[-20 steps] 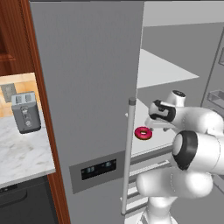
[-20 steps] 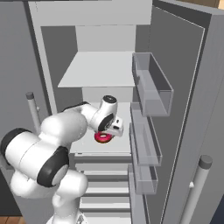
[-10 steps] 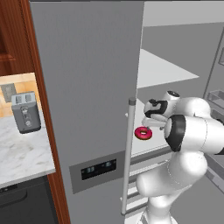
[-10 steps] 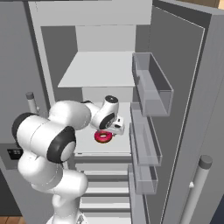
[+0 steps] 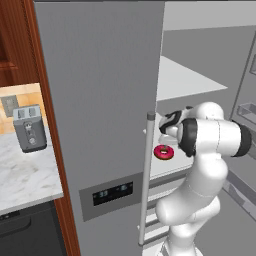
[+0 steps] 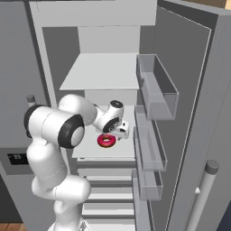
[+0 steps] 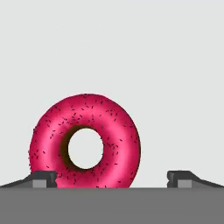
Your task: Take the cake and donut from the fridge and place them on the empty tray on the dining counter.
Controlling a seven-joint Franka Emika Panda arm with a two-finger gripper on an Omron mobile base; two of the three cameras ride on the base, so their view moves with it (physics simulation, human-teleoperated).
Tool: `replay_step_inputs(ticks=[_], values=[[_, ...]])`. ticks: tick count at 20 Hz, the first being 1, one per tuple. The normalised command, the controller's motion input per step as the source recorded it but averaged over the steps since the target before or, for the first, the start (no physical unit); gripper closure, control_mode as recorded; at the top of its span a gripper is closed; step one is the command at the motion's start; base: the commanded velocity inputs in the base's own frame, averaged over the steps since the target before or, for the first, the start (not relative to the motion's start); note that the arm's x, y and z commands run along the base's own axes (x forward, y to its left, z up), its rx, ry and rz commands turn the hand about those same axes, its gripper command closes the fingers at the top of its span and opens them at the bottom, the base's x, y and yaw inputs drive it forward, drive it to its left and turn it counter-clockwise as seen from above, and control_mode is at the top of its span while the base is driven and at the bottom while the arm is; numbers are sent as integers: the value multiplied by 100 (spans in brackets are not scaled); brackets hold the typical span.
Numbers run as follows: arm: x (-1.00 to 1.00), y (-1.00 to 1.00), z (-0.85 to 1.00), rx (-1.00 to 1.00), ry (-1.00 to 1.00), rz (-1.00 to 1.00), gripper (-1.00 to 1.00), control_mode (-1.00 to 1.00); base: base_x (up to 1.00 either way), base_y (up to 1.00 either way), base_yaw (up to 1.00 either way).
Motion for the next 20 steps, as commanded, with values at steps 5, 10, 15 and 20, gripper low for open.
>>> replay_step_inputs(ticks=[5,10,15,20], values=[[3,-1,-23,0,0,2,-100,-100,0,0,0],[3,0,-24,0,0,2,-100,-100,0,0,0],[29,0,-28,0,0,1,-100,-100,0,0,0],[28,0,-37,0,0,2,-100,-100,0,0,0]])
